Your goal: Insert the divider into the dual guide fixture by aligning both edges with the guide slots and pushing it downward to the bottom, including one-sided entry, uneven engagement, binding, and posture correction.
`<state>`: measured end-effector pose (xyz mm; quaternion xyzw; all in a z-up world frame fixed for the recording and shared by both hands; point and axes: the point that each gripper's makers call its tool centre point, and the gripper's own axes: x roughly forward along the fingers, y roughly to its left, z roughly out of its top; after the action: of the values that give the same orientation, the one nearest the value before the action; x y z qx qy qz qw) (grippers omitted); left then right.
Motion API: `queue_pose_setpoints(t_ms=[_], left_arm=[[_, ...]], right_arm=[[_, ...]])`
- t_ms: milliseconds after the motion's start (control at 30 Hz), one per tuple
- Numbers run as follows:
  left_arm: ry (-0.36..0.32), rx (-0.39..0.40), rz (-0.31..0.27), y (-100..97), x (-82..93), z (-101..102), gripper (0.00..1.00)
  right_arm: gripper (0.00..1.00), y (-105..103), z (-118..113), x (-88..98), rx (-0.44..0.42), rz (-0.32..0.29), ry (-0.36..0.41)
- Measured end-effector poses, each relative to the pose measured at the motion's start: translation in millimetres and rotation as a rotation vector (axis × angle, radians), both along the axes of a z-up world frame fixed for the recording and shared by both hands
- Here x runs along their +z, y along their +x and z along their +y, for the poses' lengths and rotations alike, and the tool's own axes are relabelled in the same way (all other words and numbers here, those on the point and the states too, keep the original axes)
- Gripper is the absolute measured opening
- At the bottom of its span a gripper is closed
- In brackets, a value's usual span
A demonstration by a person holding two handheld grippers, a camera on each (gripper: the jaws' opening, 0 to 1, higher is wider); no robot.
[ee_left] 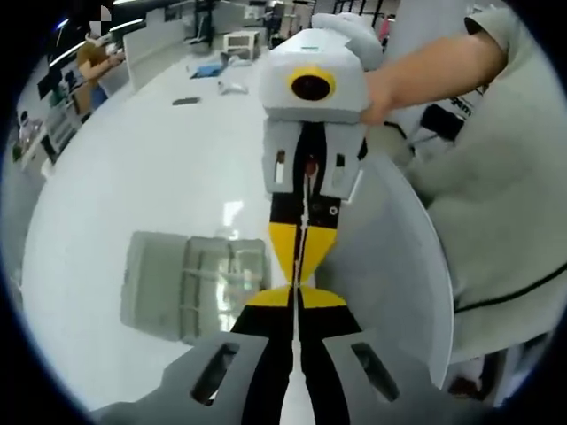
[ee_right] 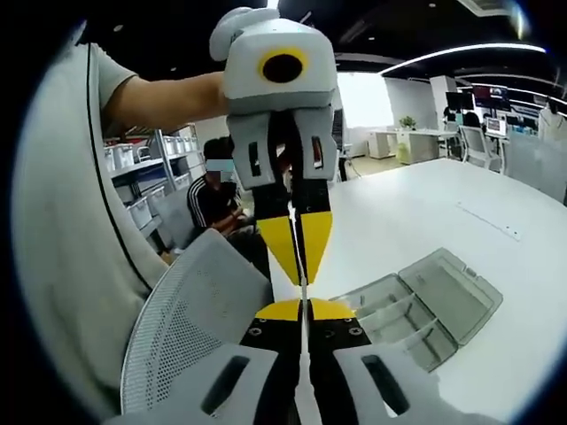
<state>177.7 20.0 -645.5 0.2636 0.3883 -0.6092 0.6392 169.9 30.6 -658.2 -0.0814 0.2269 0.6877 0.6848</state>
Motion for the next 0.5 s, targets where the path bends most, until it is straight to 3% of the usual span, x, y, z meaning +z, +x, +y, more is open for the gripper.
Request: queue_pose_setpoints(t_ms=[300, 500], left_arm=[[0.017, -0.019, -0.012, 0.8, 0.3, 0.7, 0.0], [0.037, -0.021, -0.027, 6.7, -1.2, 5.1, 0.0]], right_arm=[[0.0, 2.0, -0.7, -1.8, -0.011, 0.016, -0.021], [0.13, 5.9, -2.7, -3.0, -0.033, 0.008, -0.031]])
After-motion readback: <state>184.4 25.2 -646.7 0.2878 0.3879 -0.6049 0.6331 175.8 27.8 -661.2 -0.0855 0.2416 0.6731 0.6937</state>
